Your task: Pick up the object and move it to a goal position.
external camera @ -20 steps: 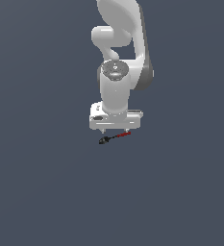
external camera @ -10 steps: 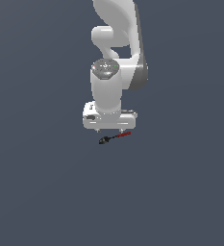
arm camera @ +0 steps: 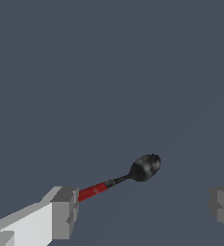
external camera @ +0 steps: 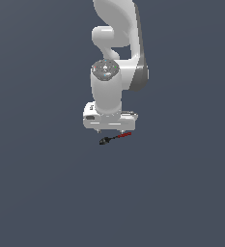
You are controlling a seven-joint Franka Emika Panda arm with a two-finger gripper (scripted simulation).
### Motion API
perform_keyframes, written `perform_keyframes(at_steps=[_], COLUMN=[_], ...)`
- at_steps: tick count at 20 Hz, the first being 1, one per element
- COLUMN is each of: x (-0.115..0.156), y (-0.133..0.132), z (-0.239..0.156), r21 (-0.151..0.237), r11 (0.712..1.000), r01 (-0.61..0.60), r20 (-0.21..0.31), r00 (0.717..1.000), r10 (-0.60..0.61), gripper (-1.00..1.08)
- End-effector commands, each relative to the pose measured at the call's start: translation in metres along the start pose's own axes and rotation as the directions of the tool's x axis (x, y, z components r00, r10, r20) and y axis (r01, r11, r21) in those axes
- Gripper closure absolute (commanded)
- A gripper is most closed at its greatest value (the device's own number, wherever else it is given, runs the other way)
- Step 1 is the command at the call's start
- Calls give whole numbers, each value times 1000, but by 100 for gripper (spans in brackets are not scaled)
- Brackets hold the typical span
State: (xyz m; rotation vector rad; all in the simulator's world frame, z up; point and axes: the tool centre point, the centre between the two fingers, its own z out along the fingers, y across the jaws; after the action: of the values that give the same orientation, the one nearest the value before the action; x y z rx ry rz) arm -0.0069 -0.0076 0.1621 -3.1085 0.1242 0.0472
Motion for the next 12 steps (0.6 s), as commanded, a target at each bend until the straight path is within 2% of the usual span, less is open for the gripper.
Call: perform_keyframes(at_steps=[1,7,12], x=[-1,-6,-13], y=[-1,-4,-8], z=[3,14,27], r21=[0,1,2], r11=[1000,993,972], r01=[-24,-119,-233], r20=[0,-2,-4], r00=[1000,993,972], r10=[24,119,233], gripper=[-92,-92,-92])
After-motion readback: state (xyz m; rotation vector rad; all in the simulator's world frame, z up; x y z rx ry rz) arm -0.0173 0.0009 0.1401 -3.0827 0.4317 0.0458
